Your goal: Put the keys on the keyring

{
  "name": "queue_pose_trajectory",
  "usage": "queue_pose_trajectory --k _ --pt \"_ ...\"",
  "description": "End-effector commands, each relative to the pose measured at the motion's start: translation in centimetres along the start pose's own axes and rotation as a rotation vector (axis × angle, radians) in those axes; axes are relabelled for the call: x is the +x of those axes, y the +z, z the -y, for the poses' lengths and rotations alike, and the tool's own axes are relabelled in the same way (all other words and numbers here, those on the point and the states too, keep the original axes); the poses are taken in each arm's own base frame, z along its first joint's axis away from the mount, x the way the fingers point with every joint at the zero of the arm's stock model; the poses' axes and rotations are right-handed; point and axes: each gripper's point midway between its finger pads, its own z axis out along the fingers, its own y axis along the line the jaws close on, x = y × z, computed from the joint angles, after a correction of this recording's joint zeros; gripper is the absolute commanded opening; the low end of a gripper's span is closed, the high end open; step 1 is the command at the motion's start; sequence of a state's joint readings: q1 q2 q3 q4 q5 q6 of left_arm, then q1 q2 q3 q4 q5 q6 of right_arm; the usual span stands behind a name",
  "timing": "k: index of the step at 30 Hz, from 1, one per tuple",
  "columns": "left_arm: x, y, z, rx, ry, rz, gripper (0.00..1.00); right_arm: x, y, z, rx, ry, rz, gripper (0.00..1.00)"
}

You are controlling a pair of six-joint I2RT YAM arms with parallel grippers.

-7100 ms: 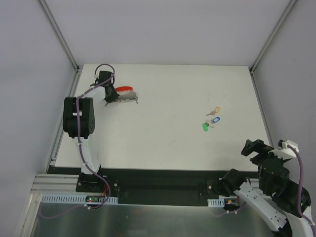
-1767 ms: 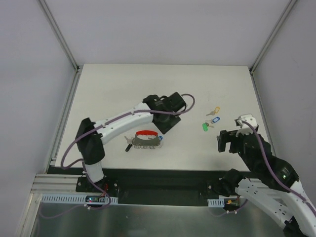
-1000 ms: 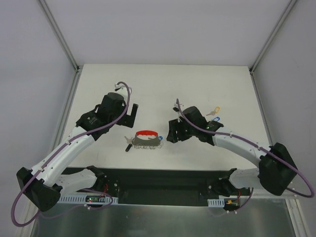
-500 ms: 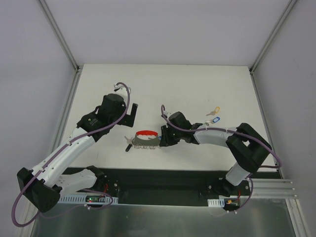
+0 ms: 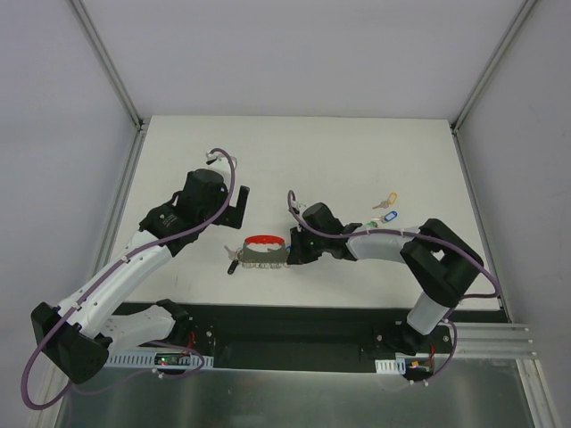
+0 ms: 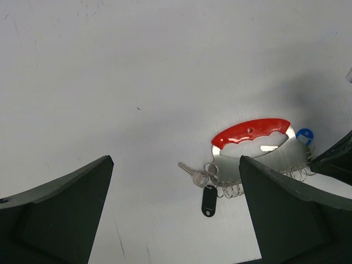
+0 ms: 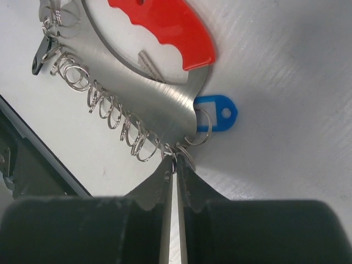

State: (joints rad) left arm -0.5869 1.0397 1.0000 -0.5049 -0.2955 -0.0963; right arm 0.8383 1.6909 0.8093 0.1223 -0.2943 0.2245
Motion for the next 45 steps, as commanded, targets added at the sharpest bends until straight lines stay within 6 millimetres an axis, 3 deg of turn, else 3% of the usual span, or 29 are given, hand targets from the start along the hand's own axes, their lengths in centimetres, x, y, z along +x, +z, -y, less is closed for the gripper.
queue_pose_trajectory --k 1,5,10,11,13,14,16,20,22,24,25,29,30,31,33,35,45 --pt "-0.4 0.1 0.0 0.008 -0.010 0.016 0.99 -1.5 -1.0 -2.0 -0.050 -0.054 0.039 0.06" --pt "-0.3 0.2 0.0 0.009 -0.010 0.016 0.99 -1.4 -2.9 -2.0 0.015 -0.124 0.025 0.01" --pt "-0.3 0.3 0.3 0.023 -0.010 0.011 0.99 -3.3 -6.0 -3.6 0.096 -0.290 0.054 0.01" --pt "-0.3 0.3 0.3 0.023 -0.013 0.010 0.99 -3.2 -6.9 -3.0 0.151 -0.346 0.040 0.01" --pt "-0.4 0.3 0.4 0.029 -0.014 0.012 0.99 -4.0 -7.9 -4.2 0.184 -0.429 0.061 0.01" --pt "-0.3 0.3 0.5 0.032 -0.014 0.010 0.99 -5.2 -8.8 -3.5 0.265 -0.456 0.113 0.01" --pt "-0.4 0.2 0.6 0.040 -0.016 0.014 0.99 -5.7 -9.4 -4.1 0.270 -0.519 0.157 0.01" --pt "-0.8 -0.1 1.0 0.068 -0.018 0.040 0.99 -8.6 -11.1 -6.2 0.204 -0.555 0.392 0.01" --pt "-1.2 -0.4 1.3 0.091 -0.019 0.065 0.99 -10.6 -13.4 -8.0 0.153 -0.589 0.560 0.01" --pt "-1.8 -1.0 1.9 0.142 -0.022 0.111 0.99 -10.1 -14.0 -7.8 0.131 -0.616 0.621 0.01" --pt "-2.0 -1.2 2.3 0.168 -0.020 0.128 0.99 -11.0 -15.6 -9.0 0.095 -0.635 0.711 0.01" --pt "-2.6 -2.8 5.3 0.362 0.013 0.197 0.98 -10.8 -17.7 -10.1 0.036 -0.691 0.780 0.01" --pt "-2.8 -3.7 6.8 0.464 0.048 0.226 0.98 -10.5 -17.8 -10.1 0.023 -0.699 0.789 0.01" --pt "-2.8 -4.0 7.4 0.505 0.062 0.239 0.98 -10.8 -19.0 -10.8 -0.007 -0.703 0.843 0.01" --pt "-2.6 -5.1 9.0 0.615 0.107 0.273 0.99 -10.5 -19.5 -10.6 -0.019 -0.703 0.876 0.01" --pt "-2.8 -5.8 9.9 0.682 0.145 0.319 0.99 -10.6 -20.9 -11.2 -0.067 -0.704 0.925 0.01" --pt "-3.8 -10.9 14.2 1.027 0.368 0.657 0.99 -8.1 -24.1 -12.6 -0.262 -0.787 1.001 0.01"
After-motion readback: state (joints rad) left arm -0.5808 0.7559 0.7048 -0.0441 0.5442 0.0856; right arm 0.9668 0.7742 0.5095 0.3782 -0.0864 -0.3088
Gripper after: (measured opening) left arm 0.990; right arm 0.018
